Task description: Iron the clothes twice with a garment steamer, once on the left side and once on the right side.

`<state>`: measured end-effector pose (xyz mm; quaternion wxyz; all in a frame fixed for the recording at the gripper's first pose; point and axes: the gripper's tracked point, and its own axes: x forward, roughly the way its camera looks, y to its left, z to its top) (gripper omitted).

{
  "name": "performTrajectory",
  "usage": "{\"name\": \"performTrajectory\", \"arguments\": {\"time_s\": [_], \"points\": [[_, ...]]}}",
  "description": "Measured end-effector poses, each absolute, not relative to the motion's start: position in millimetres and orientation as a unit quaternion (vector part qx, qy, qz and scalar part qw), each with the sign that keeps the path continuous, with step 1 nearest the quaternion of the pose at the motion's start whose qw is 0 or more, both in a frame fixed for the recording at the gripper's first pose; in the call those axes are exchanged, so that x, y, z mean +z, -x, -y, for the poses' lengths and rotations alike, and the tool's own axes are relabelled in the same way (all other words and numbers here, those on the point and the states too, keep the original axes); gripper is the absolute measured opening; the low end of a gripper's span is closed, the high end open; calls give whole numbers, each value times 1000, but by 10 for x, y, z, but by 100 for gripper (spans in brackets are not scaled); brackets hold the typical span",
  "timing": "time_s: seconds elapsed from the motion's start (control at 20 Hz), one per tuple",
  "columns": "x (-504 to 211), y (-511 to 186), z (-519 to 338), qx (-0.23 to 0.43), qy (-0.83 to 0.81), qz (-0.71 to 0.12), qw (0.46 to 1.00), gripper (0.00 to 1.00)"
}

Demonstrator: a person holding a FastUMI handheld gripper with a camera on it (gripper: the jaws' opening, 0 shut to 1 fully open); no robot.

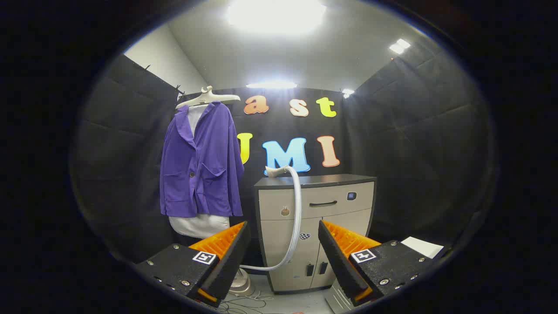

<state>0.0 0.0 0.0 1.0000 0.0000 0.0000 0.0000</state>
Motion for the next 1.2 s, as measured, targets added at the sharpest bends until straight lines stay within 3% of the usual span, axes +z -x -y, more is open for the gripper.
{"name": "performTrajectory", "arguments": {"time_s": [0.85,1.2], "points": [[461,-216,-166,-10,15,20,1000,96],[1122,-521,-319,1,12,40,999,96]]}}
